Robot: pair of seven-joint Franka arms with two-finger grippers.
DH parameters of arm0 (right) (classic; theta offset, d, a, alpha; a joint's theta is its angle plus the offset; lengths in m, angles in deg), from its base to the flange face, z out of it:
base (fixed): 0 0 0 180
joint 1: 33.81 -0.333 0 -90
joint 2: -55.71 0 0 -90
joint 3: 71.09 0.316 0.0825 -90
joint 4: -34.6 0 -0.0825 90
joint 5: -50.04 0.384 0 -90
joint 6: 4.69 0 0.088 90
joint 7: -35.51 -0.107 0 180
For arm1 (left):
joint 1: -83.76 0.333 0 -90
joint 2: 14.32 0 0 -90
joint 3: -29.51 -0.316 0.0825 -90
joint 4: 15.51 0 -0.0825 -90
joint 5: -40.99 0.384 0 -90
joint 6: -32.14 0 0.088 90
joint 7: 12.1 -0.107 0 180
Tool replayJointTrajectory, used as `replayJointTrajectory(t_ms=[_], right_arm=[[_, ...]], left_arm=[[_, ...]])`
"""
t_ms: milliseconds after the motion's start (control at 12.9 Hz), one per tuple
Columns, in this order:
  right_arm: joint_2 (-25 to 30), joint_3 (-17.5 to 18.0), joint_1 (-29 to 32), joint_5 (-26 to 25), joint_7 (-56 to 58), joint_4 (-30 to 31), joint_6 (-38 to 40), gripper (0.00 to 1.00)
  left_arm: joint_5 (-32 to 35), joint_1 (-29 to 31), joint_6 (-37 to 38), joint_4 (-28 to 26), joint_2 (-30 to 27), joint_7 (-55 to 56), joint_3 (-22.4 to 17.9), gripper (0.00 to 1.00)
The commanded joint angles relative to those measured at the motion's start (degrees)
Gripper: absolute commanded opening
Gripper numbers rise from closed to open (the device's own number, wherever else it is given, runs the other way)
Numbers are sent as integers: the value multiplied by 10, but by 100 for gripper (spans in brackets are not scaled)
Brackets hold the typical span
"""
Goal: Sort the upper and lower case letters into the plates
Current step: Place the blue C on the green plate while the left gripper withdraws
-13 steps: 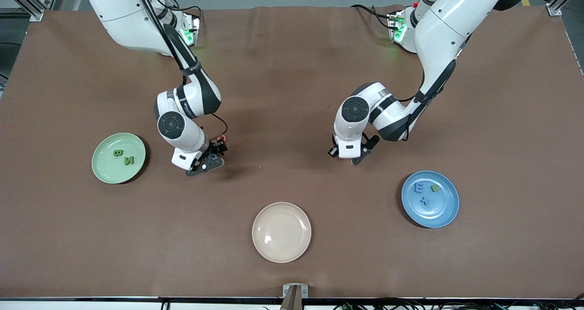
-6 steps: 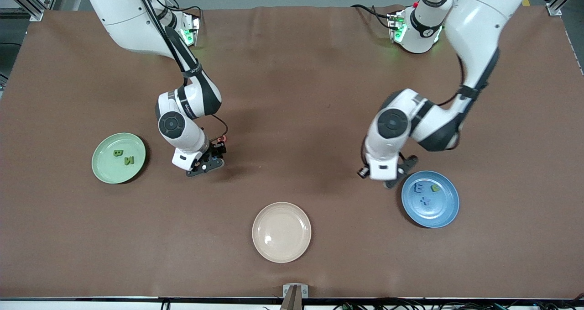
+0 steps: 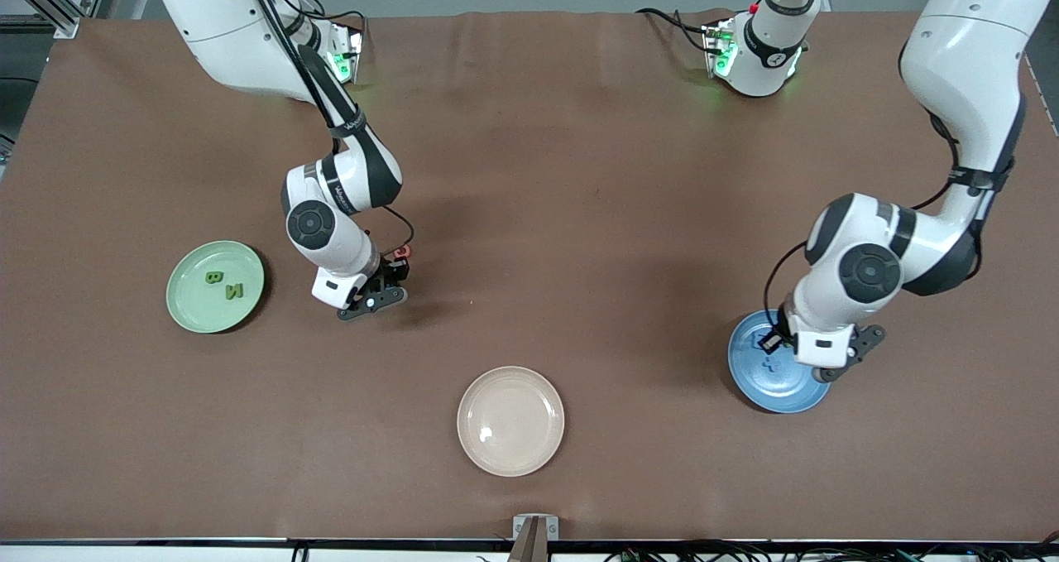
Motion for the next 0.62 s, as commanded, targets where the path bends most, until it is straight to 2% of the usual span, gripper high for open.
replayJointTrajectory(t_ms=[0, 77, 155, 232, 309, 542], right_arm=[[31, -6, 4, 7, -2, 2, 35, 19], [53, -14, 8, 3, 2, -5, 75, 19], [82, -33, 15, -1, 7, -10, 125, 19], [103, -50, 20, -8, 25, -17, 167, 19], [122, -72, 28, -15, 55, -18, 196, 19], [147, -128, 75, -17, 196, -12, 227, 20]], left_arm=[[17, 30, 0, 13, 29, -31, 7, 12], [24, 36, -2, 19, 37, -38, 7, 26], [33, 36, -1, 18, 38, -41, 6, 61], [37, 37, -1, 16, 36, -41, 6, 91], [38, 41, -1, 16, 34, -44, 6, 100], [36, 38, 30, 13, -5, -61, 17, 100]])
